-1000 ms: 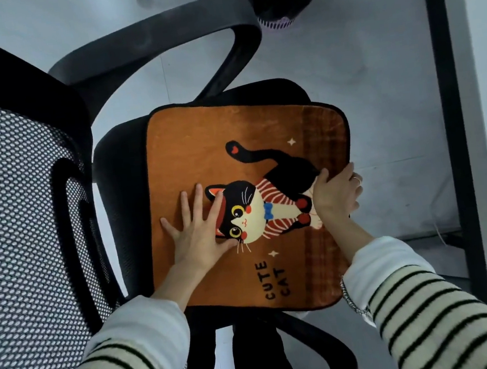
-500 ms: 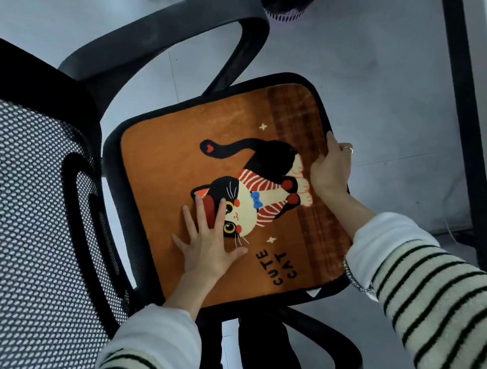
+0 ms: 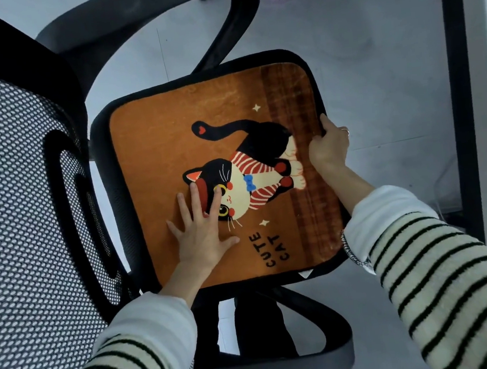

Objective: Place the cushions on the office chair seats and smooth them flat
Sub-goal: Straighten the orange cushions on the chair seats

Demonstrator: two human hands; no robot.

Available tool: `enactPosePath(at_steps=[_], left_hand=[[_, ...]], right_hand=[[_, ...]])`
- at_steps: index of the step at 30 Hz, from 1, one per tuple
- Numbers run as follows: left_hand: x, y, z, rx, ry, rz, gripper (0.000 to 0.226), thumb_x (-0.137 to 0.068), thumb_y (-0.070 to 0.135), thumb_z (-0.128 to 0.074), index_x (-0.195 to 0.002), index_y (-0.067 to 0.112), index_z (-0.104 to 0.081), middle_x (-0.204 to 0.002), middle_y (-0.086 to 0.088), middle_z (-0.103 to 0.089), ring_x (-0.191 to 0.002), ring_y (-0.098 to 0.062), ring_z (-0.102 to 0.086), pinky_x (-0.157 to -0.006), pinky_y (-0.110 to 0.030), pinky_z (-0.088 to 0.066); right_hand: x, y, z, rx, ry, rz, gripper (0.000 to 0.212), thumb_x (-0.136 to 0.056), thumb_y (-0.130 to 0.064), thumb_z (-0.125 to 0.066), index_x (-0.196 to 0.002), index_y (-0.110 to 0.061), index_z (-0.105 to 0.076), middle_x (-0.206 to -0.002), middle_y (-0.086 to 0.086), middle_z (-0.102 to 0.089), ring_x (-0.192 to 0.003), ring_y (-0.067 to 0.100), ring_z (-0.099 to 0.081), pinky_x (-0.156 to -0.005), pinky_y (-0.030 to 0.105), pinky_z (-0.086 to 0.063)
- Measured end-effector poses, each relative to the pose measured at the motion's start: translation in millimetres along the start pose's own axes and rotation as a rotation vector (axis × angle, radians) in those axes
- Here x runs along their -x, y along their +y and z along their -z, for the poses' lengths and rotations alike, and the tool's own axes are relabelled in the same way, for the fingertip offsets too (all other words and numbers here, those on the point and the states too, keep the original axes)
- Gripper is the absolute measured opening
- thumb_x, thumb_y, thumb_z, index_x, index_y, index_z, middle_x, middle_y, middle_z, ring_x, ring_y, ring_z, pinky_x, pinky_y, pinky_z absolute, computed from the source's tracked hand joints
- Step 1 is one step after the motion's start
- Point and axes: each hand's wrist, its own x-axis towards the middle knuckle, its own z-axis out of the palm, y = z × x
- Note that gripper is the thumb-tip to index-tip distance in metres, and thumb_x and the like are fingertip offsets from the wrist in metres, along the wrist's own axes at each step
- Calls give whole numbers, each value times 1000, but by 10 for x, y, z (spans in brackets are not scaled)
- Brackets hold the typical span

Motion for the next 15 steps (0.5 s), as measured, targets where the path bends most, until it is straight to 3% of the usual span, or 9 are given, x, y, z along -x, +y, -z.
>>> enactPosePath(at_steps=[7,15], left_hand=[[37,5,-29,-17,-7,-5,113,-71,62,-64,-143,40,20,-149,-4,37,-140,-36,25,-107,-69,-14],[38,40,-31,-23,6,5,112,-71,62,-63,-143,39,20,-150,-5,36,-140,-37,24,-106,-68,-15]], right_hand=[[-9,-22,-5,-17,31,13,53,-95,1,-32,-146,-14,-32,-133,18,-38,-109,28,-53,-92,20,-38],[-94,-30,-60,77,34,68,55,-94,2,-32,-147,-12,-29,-132,19,-37,-112,29,-51,-90,17,-34]])
